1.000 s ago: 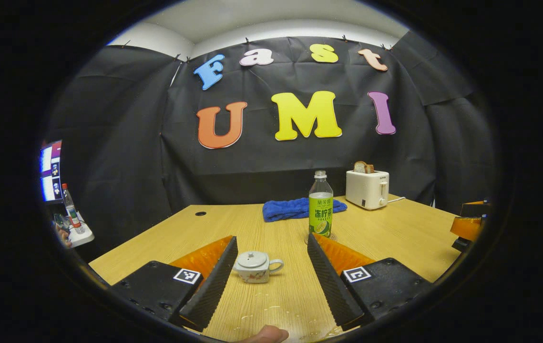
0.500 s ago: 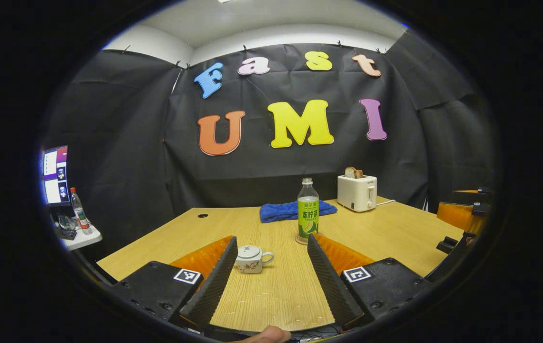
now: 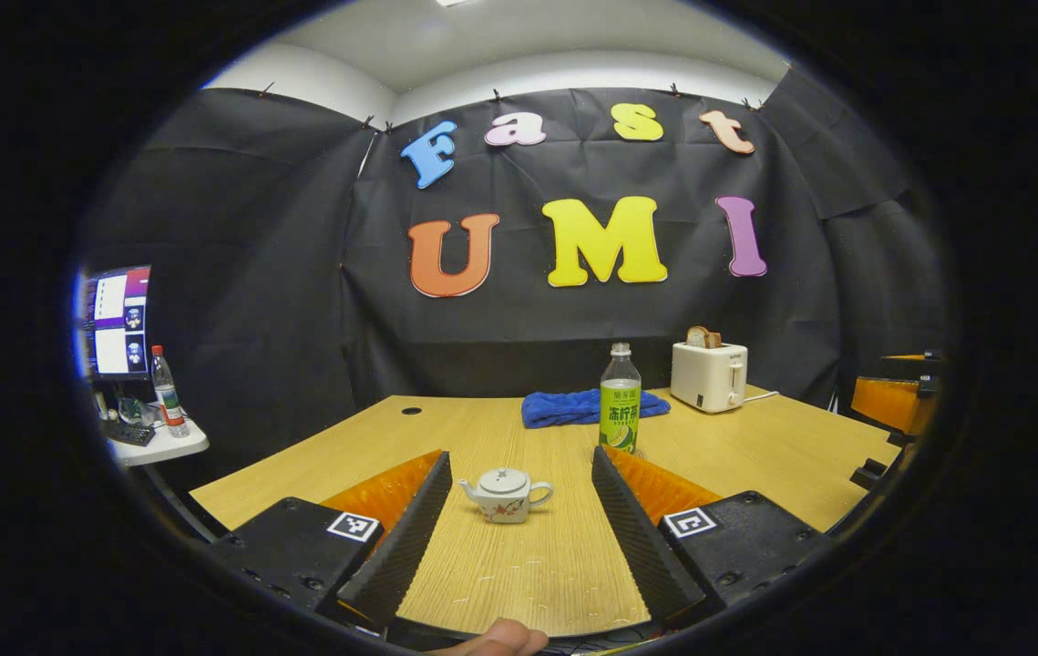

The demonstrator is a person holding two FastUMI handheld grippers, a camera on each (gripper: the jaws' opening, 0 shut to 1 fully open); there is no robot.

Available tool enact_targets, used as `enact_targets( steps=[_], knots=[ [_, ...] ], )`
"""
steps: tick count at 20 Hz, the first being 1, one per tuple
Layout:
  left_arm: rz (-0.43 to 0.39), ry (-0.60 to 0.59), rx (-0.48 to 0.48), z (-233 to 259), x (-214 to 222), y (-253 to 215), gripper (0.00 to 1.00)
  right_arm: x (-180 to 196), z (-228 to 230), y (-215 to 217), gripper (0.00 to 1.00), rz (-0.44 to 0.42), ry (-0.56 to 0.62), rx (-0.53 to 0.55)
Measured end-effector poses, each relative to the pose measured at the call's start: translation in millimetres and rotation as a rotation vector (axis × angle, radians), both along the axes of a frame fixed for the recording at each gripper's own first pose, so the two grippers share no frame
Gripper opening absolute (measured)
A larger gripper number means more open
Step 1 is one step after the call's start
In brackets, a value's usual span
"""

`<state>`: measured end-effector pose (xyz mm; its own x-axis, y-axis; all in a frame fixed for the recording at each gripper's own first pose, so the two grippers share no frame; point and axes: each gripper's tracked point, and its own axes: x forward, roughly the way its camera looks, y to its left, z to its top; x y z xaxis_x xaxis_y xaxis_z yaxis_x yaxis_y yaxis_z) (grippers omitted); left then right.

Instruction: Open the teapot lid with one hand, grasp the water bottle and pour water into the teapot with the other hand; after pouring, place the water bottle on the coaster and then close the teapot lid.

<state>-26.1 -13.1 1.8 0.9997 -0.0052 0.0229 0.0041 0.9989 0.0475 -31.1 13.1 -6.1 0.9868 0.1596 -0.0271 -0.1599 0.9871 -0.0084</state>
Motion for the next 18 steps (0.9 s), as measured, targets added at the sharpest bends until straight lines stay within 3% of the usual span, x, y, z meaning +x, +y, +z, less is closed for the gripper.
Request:
enact_targets(
  steps=[18],
  knots=[
    [-0.058,0.033,-0.024,-9,10,-14,0.97,6,-4,0,0.96,0.006,-0.002,-0.016]
  ],
)
